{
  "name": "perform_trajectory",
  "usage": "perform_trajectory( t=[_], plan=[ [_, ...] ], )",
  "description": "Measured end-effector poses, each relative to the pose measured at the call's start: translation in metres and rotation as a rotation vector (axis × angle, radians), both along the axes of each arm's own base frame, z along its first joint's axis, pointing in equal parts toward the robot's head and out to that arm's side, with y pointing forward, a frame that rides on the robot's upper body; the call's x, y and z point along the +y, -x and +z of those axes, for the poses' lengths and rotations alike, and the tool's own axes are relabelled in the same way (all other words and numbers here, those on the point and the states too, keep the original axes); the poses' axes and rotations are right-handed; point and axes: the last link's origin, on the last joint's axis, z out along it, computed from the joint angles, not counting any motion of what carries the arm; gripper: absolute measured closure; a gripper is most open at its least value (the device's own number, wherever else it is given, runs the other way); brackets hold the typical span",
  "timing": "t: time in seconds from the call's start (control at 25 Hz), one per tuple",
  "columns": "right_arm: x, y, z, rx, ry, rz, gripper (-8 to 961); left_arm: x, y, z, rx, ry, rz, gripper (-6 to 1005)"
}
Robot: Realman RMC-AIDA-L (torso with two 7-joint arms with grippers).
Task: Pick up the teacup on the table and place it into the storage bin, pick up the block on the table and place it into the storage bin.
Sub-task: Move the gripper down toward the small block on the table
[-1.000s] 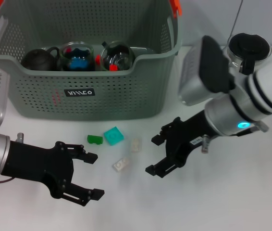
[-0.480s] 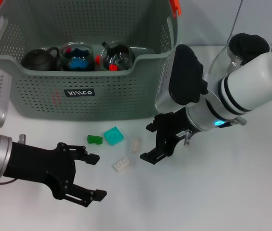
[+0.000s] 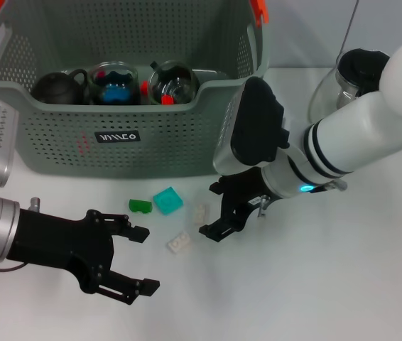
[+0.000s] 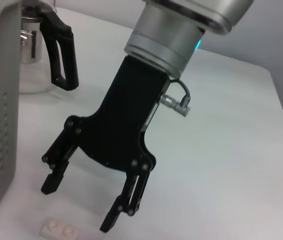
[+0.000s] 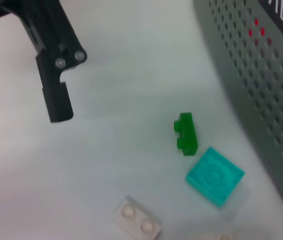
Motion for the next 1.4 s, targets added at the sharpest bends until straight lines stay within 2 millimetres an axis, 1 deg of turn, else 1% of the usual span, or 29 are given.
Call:
perform_trajectory(
  t=[0.48, 0.72, 0.96, 1.12, 1.24, 1.4],
  plan=[
    [0.001, -0.003, -0.012, 0.017, -0.052, -0.011, 85, 0.001, 0.001, -0.003, 0.003, 0.003, 0.003, 90],
    [0.001, -0.001, -0.015, 0.039, -0.064, -0.016, 113, 0.003, 0.002, -0.004, 0.004, 0.005, 0.007, 90],
    [0.001, -0.003, -0.017, 0.039, -0.068, -0.029, 141, 0.005, 0.001, -0.004, 0.006, 0.002, 0.003, 91],
    [-0.002, -0.004, -0.022, 0.043, -0.069, -0.033, 159, 0.005, 0.001, -0.004, 0.006, 0.002, 0.000, 91],
    [-0.003, -0.004, -0.024, 0.044, -0.071, -0.030, 317, 0.006, 0.000, -0.003, 0.007, 0.001, -0.003, 91],
    [-0.003, -0.005, -0.024, 0.044, -0.071, -0.029, 315, 0.007, -0.001, -0.003, 0.007, 0.001, -0.005, 91]
  ],
)
